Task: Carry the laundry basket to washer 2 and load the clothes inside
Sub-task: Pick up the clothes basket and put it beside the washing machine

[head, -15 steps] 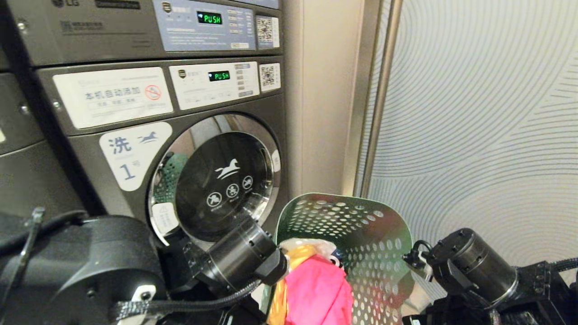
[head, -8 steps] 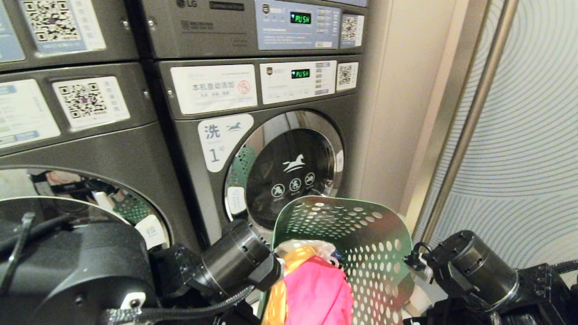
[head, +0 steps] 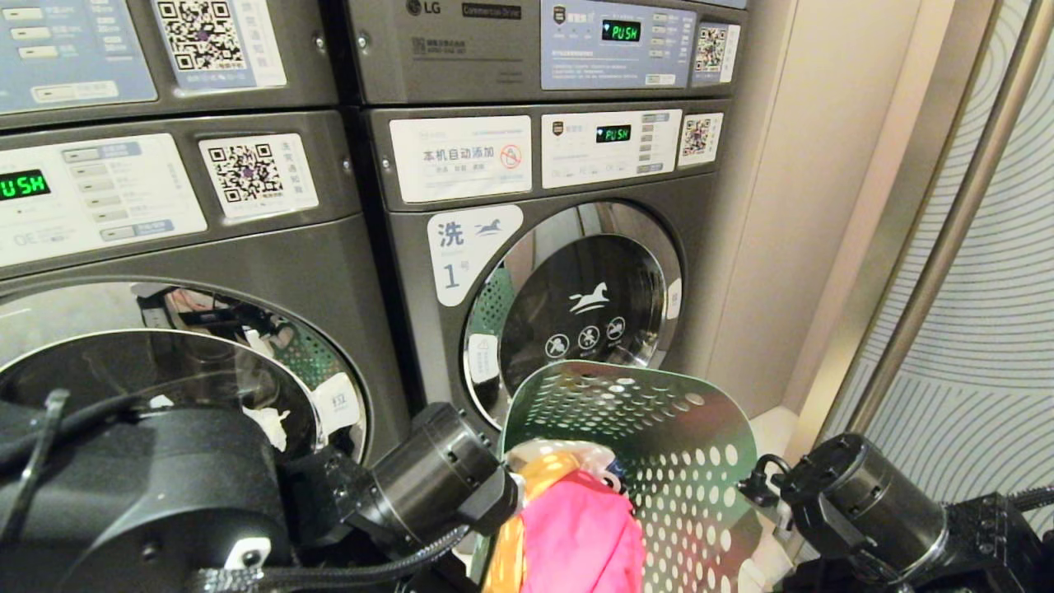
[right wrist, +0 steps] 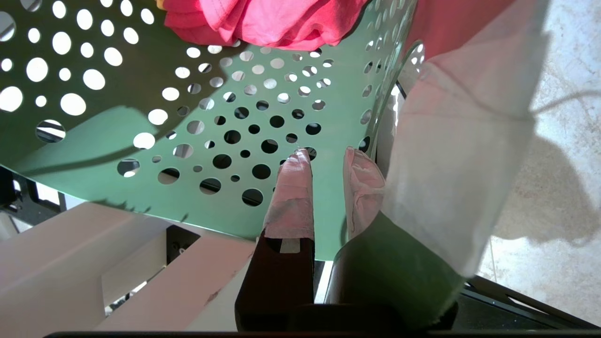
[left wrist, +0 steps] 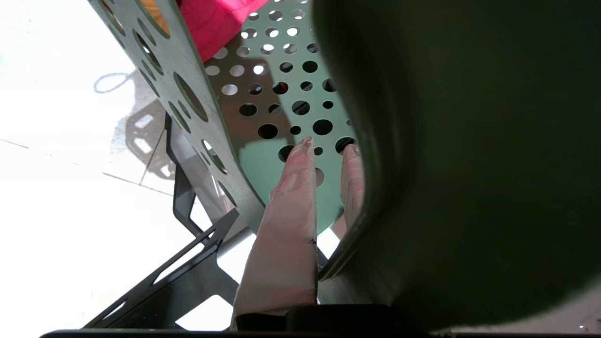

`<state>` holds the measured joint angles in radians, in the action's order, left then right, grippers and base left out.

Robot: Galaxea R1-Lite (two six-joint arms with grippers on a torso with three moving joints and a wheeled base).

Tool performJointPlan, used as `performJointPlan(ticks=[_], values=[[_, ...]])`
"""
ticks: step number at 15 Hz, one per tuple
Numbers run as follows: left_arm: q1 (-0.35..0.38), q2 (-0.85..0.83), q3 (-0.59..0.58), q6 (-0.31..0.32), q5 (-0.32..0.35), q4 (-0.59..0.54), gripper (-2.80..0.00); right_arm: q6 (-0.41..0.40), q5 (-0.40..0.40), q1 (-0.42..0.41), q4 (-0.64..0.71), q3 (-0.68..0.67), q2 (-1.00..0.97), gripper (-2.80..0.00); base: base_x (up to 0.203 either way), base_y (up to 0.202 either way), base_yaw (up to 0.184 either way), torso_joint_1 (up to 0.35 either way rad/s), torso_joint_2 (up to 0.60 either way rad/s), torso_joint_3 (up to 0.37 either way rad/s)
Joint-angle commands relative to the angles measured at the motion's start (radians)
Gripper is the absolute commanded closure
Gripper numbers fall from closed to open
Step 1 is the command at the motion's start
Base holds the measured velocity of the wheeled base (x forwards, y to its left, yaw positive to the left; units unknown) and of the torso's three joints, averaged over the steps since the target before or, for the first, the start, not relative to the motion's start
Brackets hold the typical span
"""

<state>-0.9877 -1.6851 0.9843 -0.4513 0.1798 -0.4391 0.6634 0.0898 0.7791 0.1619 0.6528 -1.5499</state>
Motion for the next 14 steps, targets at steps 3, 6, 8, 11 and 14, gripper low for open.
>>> performJointPlan(ticks=[3,6,8,11,14], values=[[-0.002,0.002,-0.003,-0.003,-0.002,-0.003,0.0,0.005,0.001,0.0,0.002,-0.014,0.005,0.0,0.0,0.0,0.0,0.0,0.0,0.0],[-0.017,-0.001,-0.006,-0.003,-0.024,-0.004,0.0,0.007,-0.034,-0.001,0.001,-0.037,0.011,0.0,0.0,0.0,0.0,0.0,0.0,0.0],[-0.029,-0.01,-0.001,0.001,-0.029,-0.014,0.0,0.008,-0.04,-0.001,0.001,-0.049,0.015,0.0,0.0,0.0,0.0,-0.001,0.0,-0.045],[-0.05,-0.051,0.002,0.002,-0.116,-0.018,0.0,0.008,-0.042,-0.001,0.001,-0.048,0.017,0.0,0.0,0.0,0.0,0.005,0.0,-0.162],[-0.059,-0.074,0.037,0.0,-0.129,-0.018,0.0,0.01,-0.057,-0.004,0.001,-0.047,0.017,0.0,0.0,0.0,0.0,-0.002,0.0,-0.197]])
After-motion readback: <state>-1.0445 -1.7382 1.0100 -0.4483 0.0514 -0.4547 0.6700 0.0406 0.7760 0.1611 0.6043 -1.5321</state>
